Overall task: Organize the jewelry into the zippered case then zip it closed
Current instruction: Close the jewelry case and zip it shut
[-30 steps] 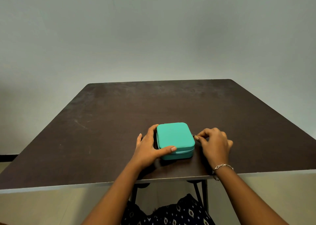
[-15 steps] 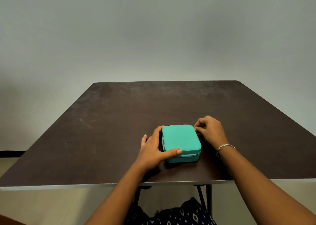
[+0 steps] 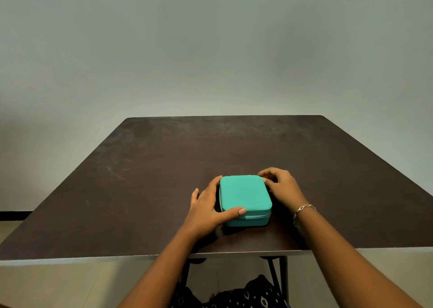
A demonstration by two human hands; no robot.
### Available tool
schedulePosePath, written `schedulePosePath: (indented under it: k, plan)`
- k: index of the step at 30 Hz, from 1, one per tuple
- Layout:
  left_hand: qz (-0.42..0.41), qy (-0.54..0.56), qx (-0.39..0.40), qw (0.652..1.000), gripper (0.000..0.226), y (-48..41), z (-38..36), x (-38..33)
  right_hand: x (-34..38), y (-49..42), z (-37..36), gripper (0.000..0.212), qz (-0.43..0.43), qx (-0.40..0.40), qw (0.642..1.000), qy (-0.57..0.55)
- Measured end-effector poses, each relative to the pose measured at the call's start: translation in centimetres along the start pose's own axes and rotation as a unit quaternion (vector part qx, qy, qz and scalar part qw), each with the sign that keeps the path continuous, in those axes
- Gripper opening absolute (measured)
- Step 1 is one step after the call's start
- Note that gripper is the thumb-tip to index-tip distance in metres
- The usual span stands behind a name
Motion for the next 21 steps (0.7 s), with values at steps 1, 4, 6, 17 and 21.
schedulePosePath:
  k: [1, 4, 6, 17, 21]
  plan:
    - [-0.002, 0.0, -0.008, 1.0, 0.101, 0.0, 0.0, 0.1, -0.6, 0.7, 0.2, 0.013, -0.017, -0.023, 0.998, -0.049]
    - [-0.007, 0.03, -0.034, 0.999, 0.115, 0.1, 0.0, 0.7, -1.3, 3.5, -0.1, 0.017, -0.043, -0.054, 0.987, -0.147]
    - [-0.019, 0.092, -0.088, 0.992, 0.115, 0.6, 0.6, 0.6, -1.1, 5.4, -0.4, 0.018, -0.031, -0.064, 0.979, -0.192]
    - [0.038, 0.27, -0.234, 0.933, 0.061, 1.9, -0.6, -0.6, -1.0, 8.2, -3.0, 0.054, 0.003, -0.019, 0.97, -0.243]
    - [0.028, 0.264, -0.219, 0.939, 0.072, -0.8, 0.1, -0.7, 1.0, 6.3, -2.3, 0.054, 0.037, 0.005, 0.961, -0.274]
Point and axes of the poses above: each hand's wrist, its own y-axis away from the middle knuckle, its own z-axis out of the back of the hand, x = y × z, the point moved 10 cm from there along -y, towards the middle knuckle, and after that the axes turned 5 degrees about x, right-handed, at the moved point
